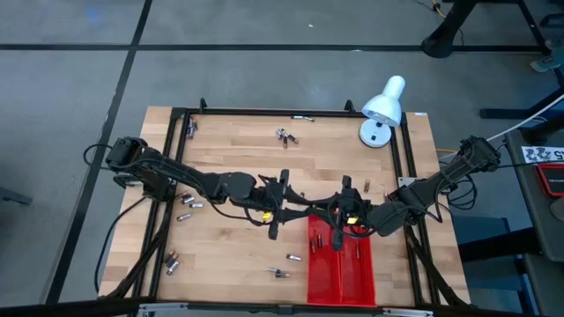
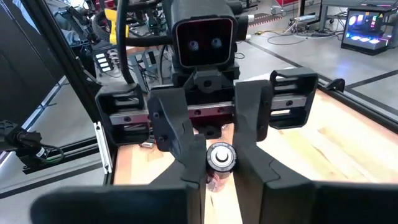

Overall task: Sort batteries
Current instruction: Put the silver battery into the right red bin

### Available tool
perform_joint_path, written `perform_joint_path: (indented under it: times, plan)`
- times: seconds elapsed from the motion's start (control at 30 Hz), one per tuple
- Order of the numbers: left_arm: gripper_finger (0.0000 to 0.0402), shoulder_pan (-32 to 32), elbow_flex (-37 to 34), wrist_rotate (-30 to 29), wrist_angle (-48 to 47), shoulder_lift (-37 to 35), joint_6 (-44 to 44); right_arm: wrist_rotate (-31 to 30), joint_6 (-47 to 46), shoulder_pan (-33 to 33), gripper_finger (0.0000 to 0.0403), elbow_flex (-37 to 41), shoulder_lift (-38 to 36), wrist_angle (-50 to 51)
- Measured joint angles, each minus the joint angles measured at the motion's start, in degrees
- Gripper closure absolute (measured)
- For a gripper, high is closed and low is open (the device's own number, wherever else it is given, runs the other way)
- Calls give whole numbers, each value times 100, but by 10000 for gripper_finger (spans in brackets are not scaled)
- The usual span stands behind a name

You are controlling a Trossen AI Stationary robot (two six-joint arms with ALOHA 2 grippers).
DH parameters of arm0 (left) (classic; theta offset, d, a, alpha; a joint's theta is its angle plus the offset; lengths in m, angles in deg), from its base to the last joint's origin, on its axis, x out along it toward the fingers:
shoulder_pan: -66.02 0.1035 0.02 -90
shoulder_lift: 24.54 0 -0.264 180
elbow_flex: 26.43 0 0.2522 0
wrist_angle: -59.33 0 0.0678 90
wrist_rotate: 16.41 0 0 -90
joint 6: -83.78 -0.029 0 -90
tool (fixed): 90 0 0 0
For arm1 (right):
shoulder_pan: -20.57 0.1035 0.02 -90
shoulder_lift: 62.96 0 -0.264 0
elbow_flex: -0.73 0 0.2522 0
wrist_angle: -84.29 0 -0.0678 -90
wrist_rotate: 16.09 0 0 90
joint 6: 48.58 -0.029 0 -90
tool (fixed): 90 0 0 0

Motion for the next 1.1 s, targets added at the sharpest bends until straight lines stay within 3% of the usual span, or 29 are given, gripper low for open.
perform_joint_path:
  times: [0.33, 0.57, 0.77, 1.1]
  plan:
    - [207, 42, 0, -12, -408, -13, 242, -27, -19, 11, 352, 2, -161, 308]
    - [190, 37, 2, -14, -1590, -400, 258, 9, -222, 123, 352, 2, -615, 933]
    - [190, 37, 2, -18, -2856, -762, 709, 99, -1379, 491, 352, 0, -854, 2435]
    - [191, -339, 0, -21, -5020, -763, 1721, 1361, -3497, 1112, 352, 0, -482, 4296]
